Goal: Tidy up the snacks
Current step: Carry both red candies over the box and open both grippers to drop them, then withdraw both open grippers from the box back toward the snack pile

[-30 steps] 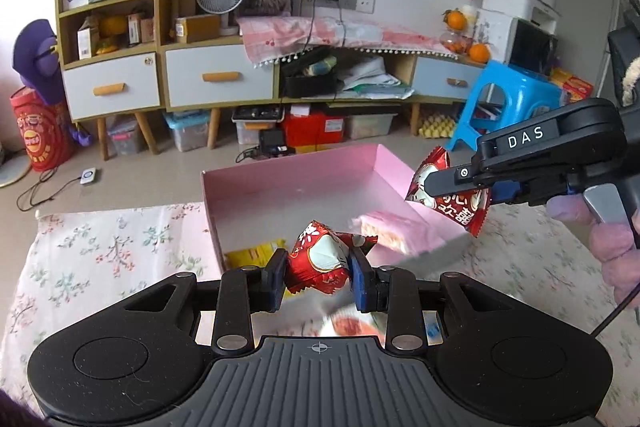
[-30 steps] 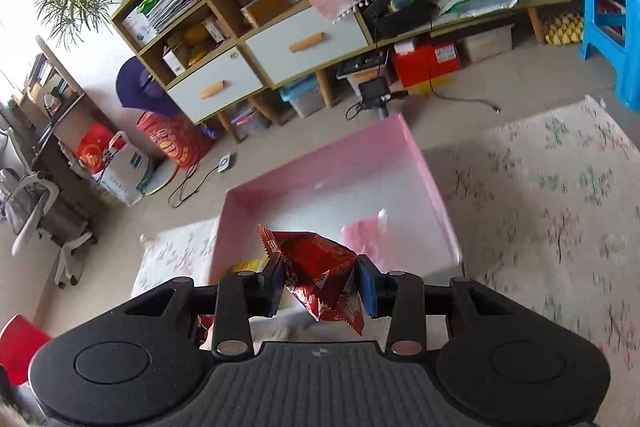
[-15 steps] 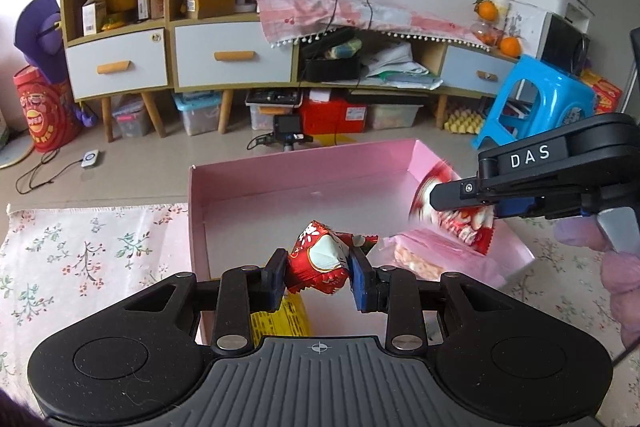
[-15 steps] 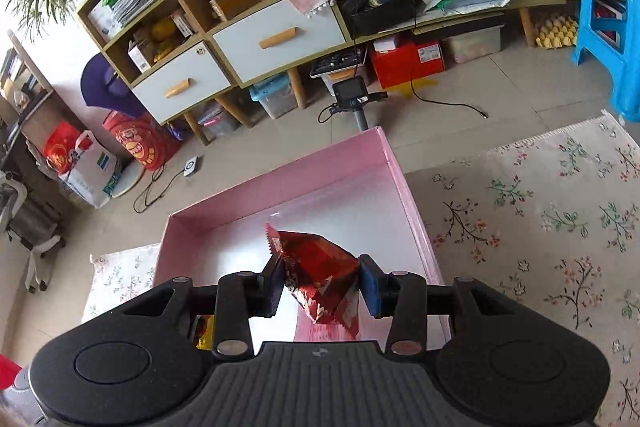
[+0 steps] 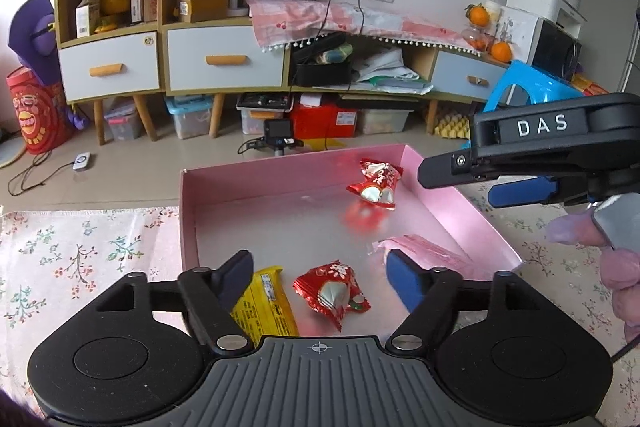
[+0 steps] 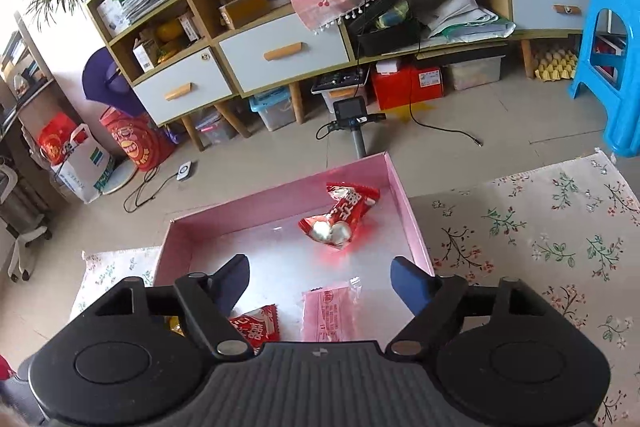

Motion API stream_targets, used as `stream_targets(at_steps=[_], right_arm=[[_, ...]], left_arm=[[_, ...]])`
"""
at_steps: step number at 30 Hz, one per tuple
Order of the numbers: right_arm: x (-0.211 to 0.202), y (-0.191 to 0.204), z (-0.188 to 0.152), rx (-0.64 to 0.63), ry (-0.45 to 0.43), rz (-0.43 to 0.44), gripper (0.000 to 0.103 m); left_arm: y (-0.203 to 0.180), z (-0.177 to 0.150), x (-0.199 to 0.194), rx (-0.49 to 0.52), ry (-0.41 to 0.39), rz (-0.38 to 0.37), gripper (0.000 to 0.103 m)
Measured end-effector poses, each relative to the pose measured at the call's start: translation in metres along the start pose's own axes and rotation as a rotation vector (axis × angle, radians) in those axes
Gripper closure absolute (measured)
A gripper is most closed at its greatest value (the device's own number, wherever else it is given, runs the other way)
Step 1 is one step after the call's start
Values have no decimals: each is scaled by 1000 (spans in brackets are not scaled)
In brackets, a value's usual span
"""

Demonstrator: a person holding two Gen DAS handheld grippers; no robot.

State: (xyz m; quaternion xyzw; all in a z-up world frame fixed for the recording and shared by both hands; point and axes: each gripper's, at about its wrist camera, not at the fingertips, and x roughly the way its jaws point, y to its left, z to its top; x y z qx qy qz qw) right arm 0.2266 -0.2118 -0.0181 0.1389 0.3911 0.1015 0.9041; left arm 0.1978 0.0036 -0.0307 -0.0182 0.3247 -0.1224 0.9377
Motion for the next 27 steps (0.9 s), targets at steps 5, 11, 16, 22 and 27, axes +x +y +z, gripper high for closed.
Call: stream_targets(at_steps=[5,11,16,22,27], right_arm=[[-13,2,-3,0,-9,-7,26],[-27,4,-9,1,-9,-11,21],[-46,7,-16,11,-14,-8,19],[-65,12,-29,-2,-7,-17,17],[-81,17,-40,-10,4,-22,16]], left_arm=[[-4,1,-12,14,8,1,19],[-7,-1,-33,7,3,-6,15],[-8,-10,-52,2,6,-7,12],[-9,-24,-72,11,24,-4,12],[-8,-37,-92,-9,33,-3,7]])
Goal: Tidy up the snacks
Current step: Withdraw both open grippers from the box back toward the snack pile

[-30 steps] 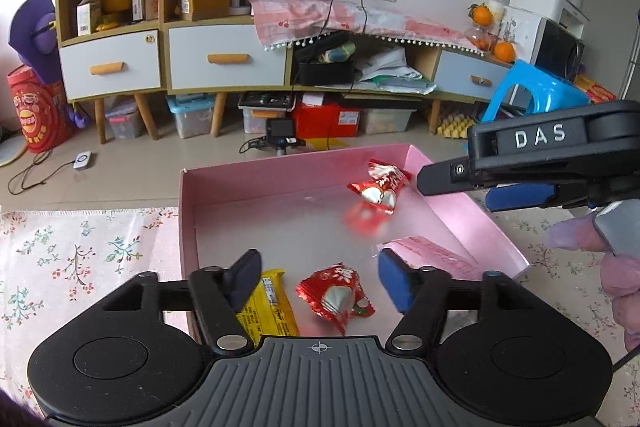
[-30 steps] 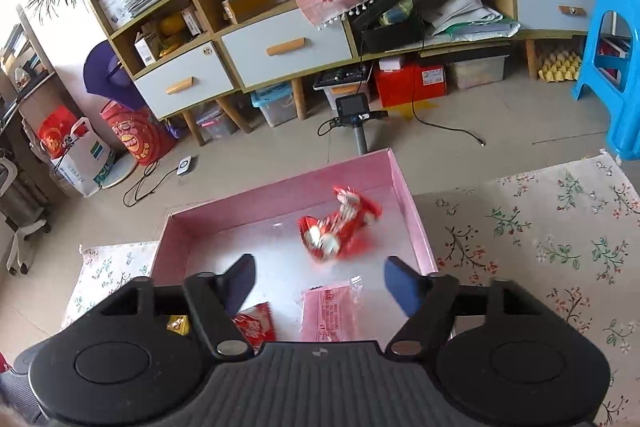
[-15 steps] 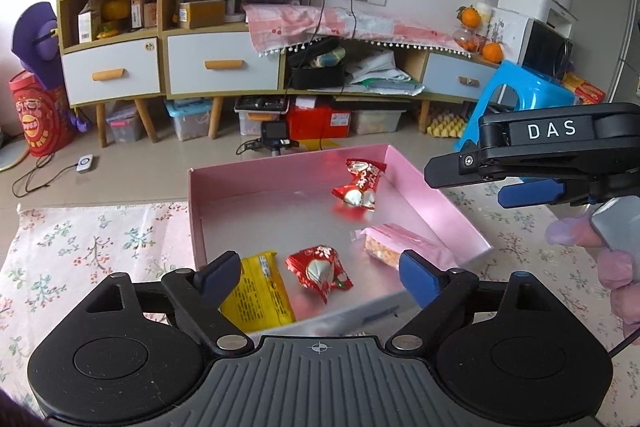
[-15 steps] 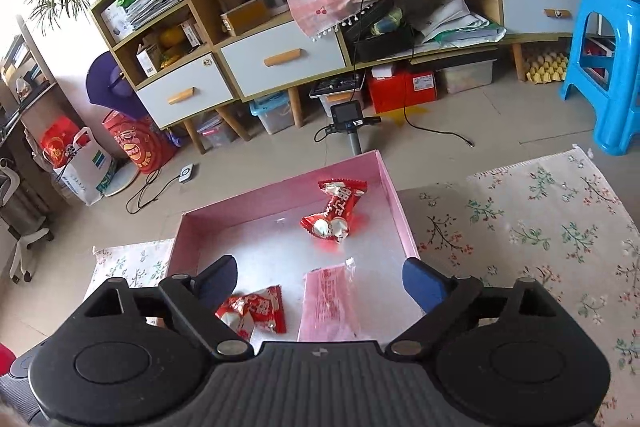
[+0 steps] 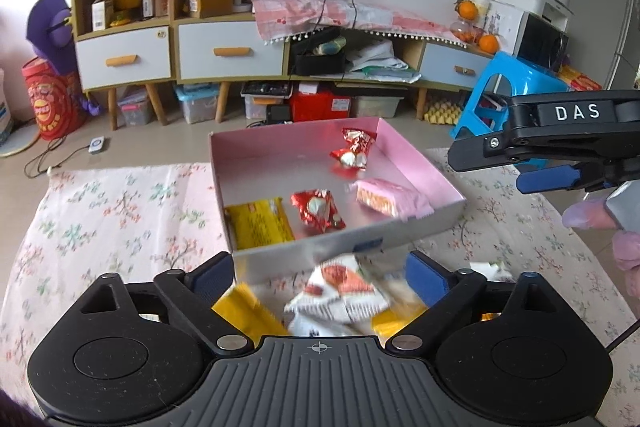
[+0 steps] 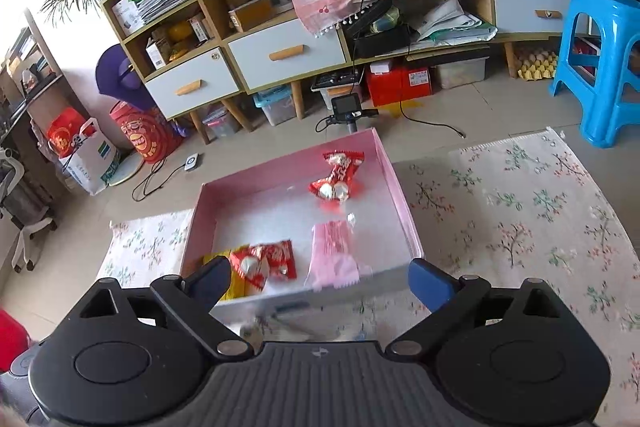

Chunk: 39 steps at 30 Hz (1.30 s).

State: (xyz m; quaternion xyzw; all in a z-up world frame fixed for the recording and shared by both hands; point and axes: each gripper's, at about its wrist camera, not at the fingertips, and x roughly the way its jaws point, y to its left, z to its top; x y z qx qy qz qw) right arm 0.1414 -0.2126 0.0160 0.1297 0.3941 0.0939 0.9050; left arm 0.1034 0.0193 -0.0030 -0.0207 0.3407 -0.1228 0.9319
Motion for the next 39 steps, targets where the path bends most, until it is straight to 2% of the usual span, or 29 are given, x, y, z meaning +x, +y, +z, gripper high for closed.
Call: stream_targets(at_steps=[5,10,17,24,32,39], right_arm=[[-17,4,-14,-11,-1,-2,15],[-29,13,-28,-40,-6,-14,14],[-34,23,-52,-83,-12,-6,13],[-35,27,-72,-169,-21,22,10],[-39,18,-104,-245,-80,15,10],[-42,21,-126,-349,-144,31,10]], left_arm=[[0,-14,-18,-26,9,0,7],[0,-25,-30,-31,43,34,6],[5,-43,-36,-42,60,54,6],[30,-66,-41,-96,92,34,6],[63,-95,-45,-134,50,78,6],[65,-109,-42,-131,44,62,6]])
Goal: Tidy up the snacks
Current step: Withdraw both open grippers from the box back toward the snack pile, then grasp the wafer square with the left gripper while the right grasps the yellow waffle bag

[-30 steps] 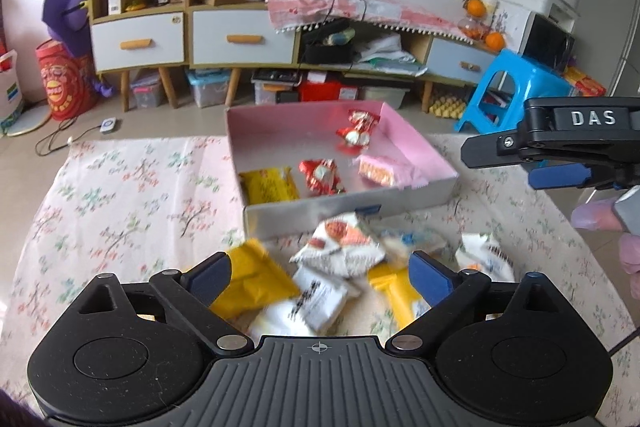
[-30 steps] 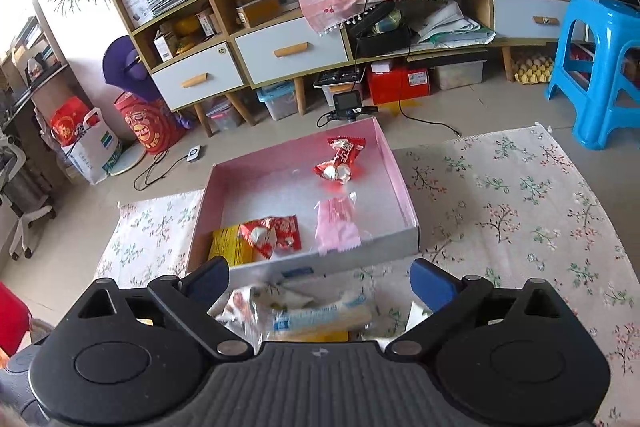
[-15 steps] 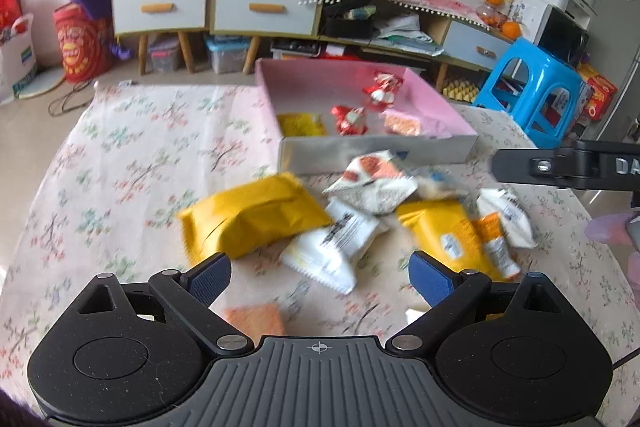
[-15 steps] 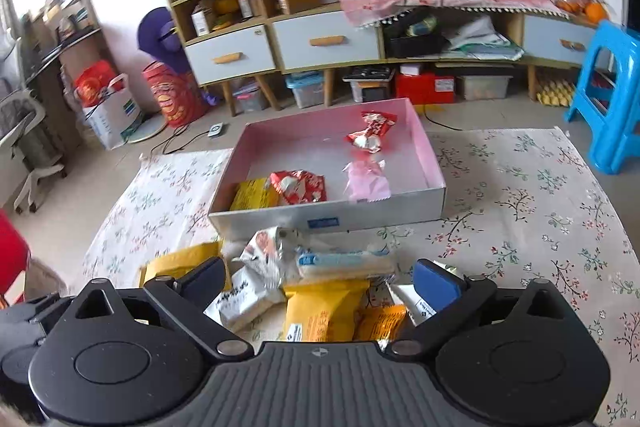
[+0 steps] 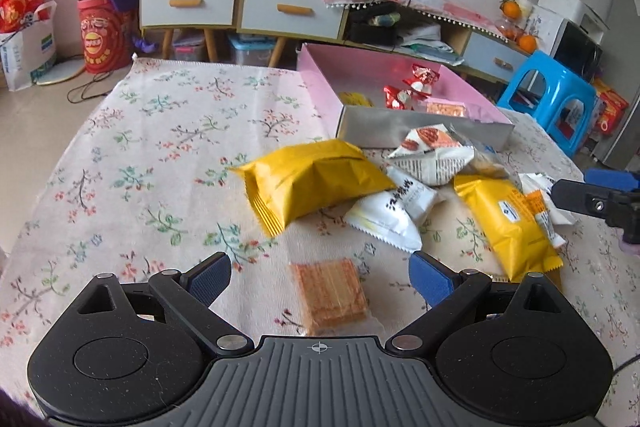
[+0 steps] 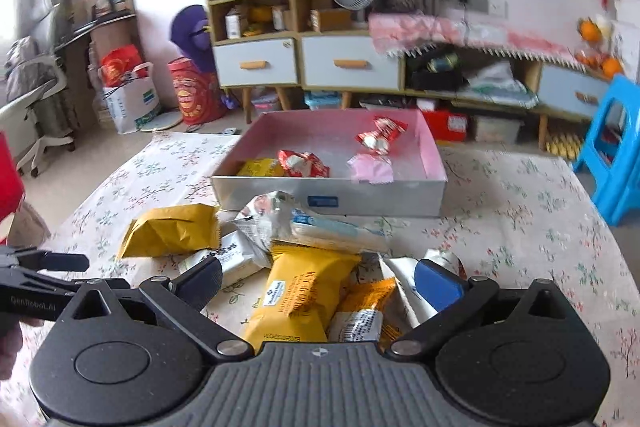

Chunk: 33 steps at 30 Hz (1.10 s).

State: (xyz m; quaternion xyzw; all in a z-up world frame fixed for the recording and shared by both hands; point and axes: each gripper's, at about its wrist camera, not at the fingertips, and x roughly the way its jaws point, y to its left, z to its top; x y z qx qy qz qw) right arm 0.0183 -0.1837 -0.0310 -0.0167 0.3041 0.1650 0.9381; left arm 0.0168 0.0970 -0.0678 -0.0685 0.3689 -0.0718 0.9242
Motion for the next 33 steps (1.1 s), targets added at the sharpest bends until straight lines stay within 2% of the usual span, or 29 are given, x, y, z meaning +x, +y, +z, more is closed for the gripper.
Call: stream_targets(at_steps=[3,8,12,16,27,30,33], right_arm=[[0,13,-6,-92,-28,-2,10],[10,29,-15,-181,-2,11,12],[19,38,-18,-215,24,17,20],[26,42,-21,-231,64,-7,27],[46,38,-23,-201,167,-32,45],[48,35,-21,-181,179,-31,51],[49,33,-20,-169,184,-26,60]], left_arm=[[-3,-4,1,-3,3,3,7],[-9,-11,7,-25,23,21,10],[-10,-17,10,-39,36,45,21],[-10,-18,9,-46,36,50,26],[-5,-11,8,-79,59,49,60],[-5,-11,7,-77,72,40,66],[-5,-10,6,-70,82,38,68]])
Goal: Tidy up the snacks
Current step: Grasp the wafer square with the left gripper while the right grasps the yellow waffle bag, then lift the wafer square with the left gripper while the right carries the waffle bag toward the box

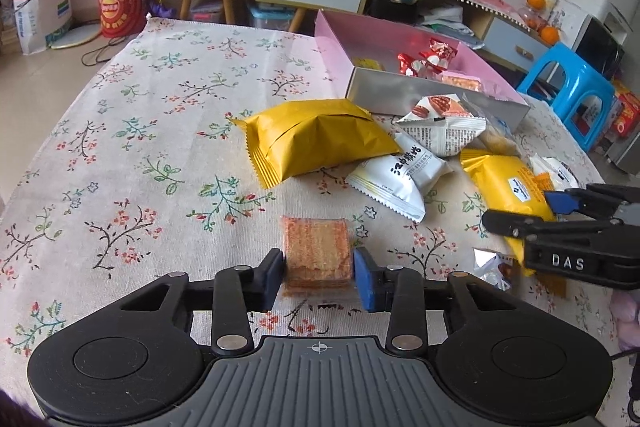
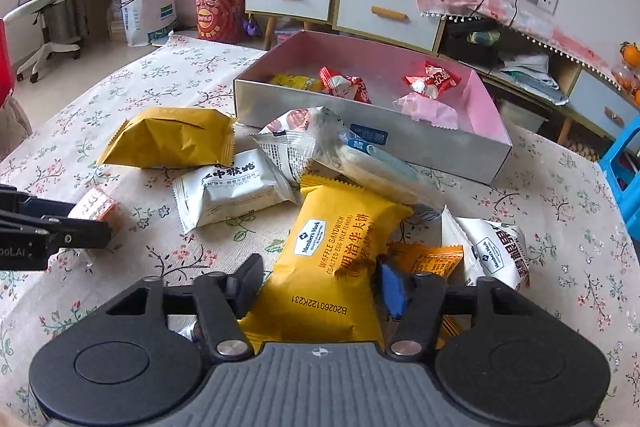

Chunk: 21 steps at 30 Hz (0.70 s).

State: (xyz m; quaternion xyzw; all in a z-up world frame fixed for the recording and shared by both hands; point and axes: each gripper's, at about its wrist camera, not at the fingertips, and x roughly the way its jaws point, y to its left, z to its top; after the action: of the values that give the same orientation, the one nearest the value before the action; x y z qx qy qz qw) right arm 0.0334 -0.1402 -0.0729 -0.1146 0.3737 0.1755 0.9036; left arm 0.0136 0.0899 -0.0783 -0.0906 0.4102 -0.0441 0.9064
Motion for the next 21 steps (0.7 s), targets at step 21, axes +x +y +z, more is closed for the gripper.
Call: stream_targets(at_steps=[21], right_arm=[[-23,-7,20,164,62,132,70]], left_arm=[[7,16,-14,-84,90,-50,70]])
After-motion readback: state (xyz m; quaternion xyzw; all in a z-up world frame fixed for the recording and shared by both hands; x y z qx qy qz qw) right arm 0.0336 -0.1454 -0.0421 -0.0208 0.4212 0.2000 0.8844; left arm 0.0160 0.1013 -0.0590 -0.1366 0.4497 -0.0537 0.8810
